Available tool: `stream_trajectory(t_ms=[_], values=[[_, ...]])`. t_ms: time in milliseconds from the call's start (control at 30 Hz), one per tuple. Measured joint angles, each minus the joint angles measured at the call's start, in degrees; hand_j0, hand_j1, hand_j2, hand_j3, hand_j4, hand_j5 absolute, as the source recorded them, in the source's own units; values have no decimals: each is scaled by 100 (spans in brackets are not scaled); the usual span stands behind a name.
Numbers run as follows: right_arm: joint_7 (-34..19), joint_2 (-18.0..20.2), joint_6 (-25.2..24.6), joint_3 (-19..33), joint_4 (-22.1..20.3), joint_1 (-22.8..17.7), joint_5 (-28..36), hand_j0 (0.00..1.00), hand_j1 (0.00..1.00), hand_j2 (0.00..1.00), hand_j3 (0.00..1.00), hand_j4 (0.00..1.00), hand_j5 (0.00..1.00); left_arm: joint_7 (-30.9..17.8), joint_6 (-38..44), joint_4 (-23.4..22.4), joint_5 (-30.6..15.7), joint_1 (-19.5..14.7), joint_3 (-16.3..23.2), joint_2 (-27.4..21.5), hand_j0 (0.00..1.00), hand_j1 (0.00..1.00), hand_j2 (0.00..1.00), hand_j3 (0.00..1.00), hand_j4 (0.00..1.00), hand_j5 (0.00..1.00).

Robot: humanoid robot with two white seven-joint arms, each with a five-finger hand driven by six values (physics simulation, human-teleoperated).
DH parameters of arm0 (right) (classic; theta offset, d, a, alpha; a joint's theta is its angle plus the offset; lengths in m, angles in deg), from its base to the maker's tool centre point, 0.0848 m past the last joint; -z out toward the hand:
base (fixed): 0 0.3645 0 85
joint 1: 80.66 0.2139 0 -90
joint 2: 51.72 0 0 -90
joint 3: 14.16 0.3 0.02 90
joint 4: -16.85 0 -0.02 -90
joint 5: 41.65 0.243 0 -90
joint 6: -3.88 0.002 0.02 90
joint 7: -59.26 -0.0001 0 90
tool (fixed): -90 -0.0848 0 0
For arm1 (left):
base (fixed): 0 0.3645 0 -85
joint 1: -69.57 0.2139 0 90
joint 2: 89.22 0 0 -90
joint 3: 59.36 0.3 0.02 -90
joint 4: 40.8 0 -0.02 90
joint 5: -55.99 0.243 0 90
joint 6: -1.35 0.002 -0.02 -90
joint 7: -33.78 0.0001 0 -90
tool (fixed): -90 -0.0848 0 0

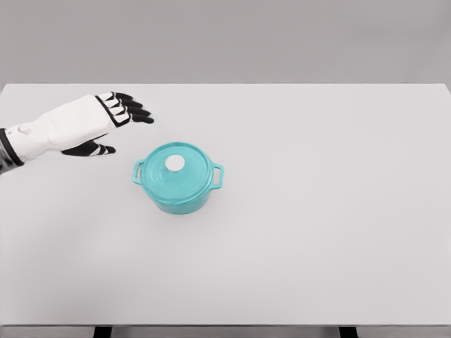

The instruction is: Cover the pot with left arm

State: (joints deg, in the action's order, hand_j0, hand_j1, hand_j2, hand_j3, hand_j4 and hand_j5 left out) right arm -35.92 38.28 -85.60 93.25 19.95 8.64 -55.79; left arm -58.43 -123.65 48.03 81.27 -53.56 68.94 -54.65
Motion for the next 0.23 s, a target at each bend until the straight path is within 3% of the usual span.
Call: stream_trajectory(t_ms=[100,233], values=[[0,0,0,0,-2,0,0,100,100,100,100,100,100,-135,0,-315,17,106,-389,-276,100,100,100,100,100,100],[0,0,0,0,-3,0,0,100,100,100,100,100,100,-193,-1,-463,32,167,-569,-392,100,100,100,100,100,100]])
